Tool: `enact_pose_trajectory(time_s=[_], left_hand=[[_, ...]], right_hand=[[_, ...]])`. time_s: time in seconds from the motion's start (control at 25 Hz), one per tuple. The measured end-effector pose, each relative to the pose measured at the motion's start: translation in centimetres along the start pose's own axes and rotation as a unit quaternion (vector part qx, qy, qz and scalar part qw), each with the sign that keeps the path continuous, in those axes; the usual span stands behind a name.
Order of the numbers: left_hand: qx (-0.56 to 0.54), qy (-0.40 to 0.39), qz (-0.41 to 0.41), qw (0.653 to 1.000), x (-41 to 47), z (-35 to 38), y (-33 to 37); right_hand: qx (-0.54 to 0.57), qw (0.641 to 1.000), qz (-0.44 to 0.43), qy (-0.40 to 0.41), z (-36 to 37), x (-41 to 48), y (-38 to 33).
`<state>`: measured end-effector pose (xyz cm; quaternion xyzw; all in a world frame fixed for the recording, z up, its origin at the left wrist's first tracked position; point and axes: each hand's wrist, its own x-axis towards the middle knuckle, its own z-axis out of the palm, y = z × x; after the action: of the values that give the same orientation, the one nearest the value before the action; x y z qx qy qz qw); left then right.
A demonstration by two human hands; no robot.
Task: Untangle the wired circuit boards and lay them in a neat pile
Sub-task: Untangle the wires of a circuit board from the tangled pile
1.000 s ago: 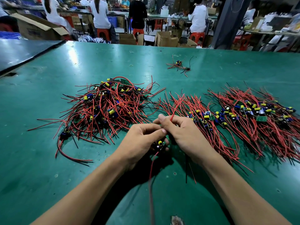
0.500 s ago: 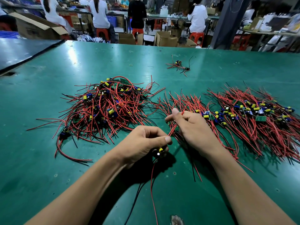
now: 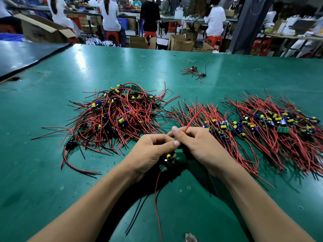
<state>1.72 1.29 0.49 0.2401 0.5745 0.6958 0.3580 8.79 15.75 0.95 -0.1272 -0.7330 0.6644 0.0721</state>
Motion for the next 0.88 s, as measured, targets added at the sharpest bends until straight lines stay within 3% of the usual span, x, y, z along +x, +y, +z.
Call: enact_pose_trajectory(time_s=[0.2,0.32,0.48,0.68,0.88], left_hand=[[0.031,-0.022,-0.019,0.999,-0.2,0.0,0.3],[0.050,-0.042,-0.023,0.998,-0.4,-0.2,0.7],[0.045,-0.045,-0.020,0.998,-0.4,-0.5,1.0],[0.033,-0.037,-0.025,0.998,-0.2,-0.7,0.7],[0.041,-0.024,-0.029,0.998,0.0,-0.7,0.4]], right_hand=[[-0.193,0.968,-0.074,0.146,-2.0,0.4,-0.4],[-0.201,0.950,-0.112,0.211,-2.8,0.4,-0.4],[0.004,0.971,-0.090,0.221,-2.5,0.3,-0.8],[0.264,0.950,0.070,0.154,-2.1,0.4,-1.8],[0.344,0.924,0.112,0.123,-2.5,0.4,-2.2]])
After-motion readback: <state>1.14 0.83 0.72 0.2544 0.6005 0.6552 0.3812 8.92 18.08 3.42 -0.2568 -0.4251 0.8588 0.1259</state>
